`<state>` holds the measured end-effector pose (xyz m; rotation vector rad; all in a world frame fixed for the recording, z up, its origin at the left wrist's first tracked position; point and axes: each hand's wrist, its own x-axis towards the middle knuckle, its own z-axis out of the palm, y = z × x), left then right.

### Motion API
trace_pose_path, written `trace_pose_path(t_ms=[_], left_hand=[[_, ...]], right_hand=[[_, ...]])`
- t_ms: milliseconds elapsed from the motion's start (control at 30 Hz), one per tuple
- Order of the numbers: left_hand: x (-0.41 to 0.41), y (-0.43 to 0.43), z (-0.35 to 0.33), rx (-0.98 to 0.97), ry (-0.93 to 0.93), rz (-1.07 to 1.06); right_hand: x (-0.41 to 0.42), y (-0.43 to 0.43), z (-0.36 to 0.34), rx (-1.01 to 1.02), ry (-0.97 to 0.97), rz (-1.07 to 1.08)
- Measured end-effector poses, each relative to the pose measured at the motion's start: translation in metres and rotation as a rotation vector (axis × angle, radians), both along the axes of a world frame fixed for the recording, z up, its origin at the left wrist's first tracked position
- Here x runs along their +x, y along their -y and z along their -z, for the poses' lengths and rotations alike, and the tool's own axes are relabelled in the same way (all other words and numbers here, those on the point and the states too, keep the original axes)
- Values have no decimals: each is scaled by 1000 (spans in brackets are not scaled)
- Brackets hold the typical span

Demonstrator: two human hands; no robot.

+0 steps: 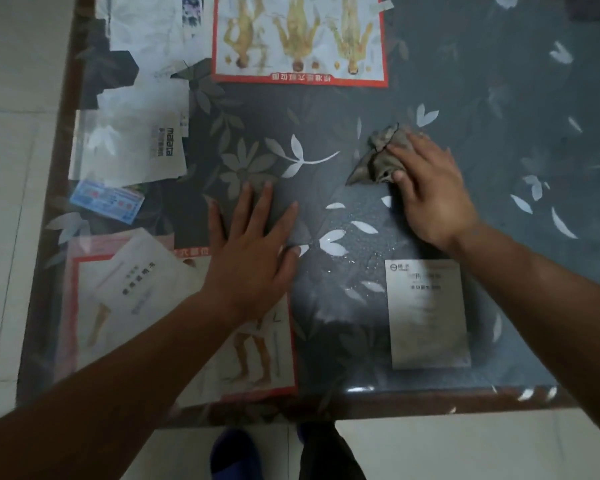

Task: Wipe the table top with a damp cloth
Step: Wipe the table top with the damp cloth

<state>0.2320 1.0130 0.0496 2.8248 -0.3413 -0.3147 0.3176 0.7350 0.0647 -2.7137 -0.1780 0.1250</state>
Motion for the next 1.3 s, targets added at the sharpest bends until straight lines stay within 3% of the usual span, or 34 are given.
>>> trace_pose_path(t_ms=[133,233,467,667,800,900,1067,1133,1300], left_hand=[[-10,-8,-4,-119,41,-11],[-34,-18,-3,-82,91,23],[-56,-34,2,0,108,85],[-56,-39,0,-20,95,111],[-55,-40,-4,-33,90,89],[-54,-45,-4,-32,102,101],[-39,-60,-3,-13,75,46],[-26,-66,-4,-14,64,6],[5,-66,-5,41,52,-22]], right_hand=[[-62,-24,-1,158,-31,20],[-102,-30,-5,312,-55,80],[-159,-60,10,-158,25,-144],[-142,-76,11,-204,-3,130],[-202,-105,19,-234,63,-99],[-189,-93,18,-244,64,-188],[-118,-95,18,-223,27,239],[-133,-116,20,-234,54,160],[-184,-135,25,-218,119,-310]])
